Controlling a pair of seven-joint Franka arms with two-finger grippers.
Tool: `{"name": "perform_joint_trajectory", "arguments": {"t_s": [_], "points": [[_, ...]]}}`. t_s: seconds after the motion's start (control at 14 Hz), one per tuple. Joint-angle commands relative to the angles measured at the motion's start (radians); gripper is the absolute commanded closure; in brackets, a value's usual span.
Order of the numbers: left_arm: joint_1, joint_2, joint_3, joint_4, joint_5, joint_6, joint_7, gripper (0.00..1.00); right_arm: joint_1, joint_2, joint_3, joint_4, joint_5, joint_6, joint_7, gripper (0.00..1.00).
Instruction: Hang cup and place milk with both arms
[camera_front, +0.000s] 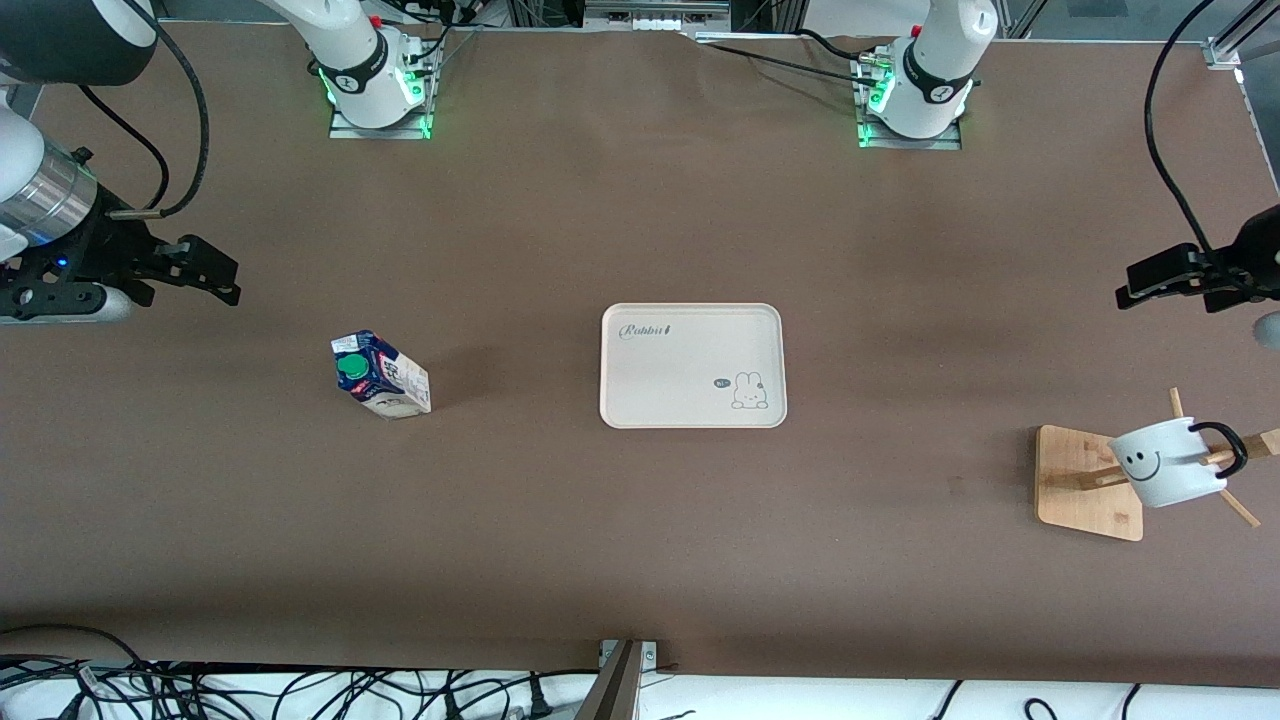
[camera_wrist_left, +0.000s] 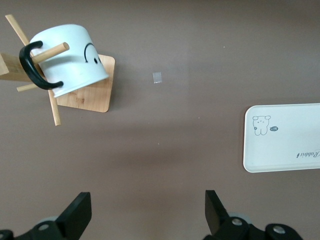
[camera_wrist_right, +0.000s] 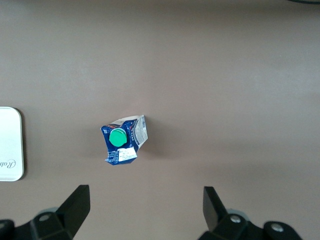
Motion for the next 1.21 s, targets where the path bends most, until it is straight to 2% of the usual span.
{"name": "perform_joint_trajectory", "arguments": {"t_s": [0.0, 0.07, 0.21, 0.43, 0.64, 1.14], "points": [[0.009, -0.083, -0.046, -0.098, 0.044, 0.039, -0.010, 0.00, 0.005, 0.001, 0.000, 0.017, -0.016, -0.016, 0.000, 0.00], [-0.018, -0.089, -0.035, -0.102, 0.063, 0.039, -0.011, 0.00, 0.005, 0.001, 0.000, 0.017, -0.016, -0.014, 0.000, 0.00], [-0.080, -0.108, 0.034, -0.113, 0.077, 0.030, -0.022, 0.00, 0.005, 0.001, 0.000, 0.017, -0.016, -0.016, 0.000, 0.00], [-0.081, -0.163, 0.066, -0.216, 0.074, 0.040, -0.007, 0.00, 0.005, 0.001, 0.000, 0.017, -0.016, -0.016, 0.000, 0.00], [-0.098, -0.163, 0.069, -0.217, 0.074, 0.079, 0.093, 0.00, 0.005, 0.001, 0.000, 0.017, -0.016, -0.014, 0.000, 0.00], [-0.109, -0.154, 0.069, -0.205, 0.071, 0.062, 0.096, 0.00, 0.005, 0.002, 0.002, 0.019, -0.016, -0.014, 0.006, 0.00]]}}
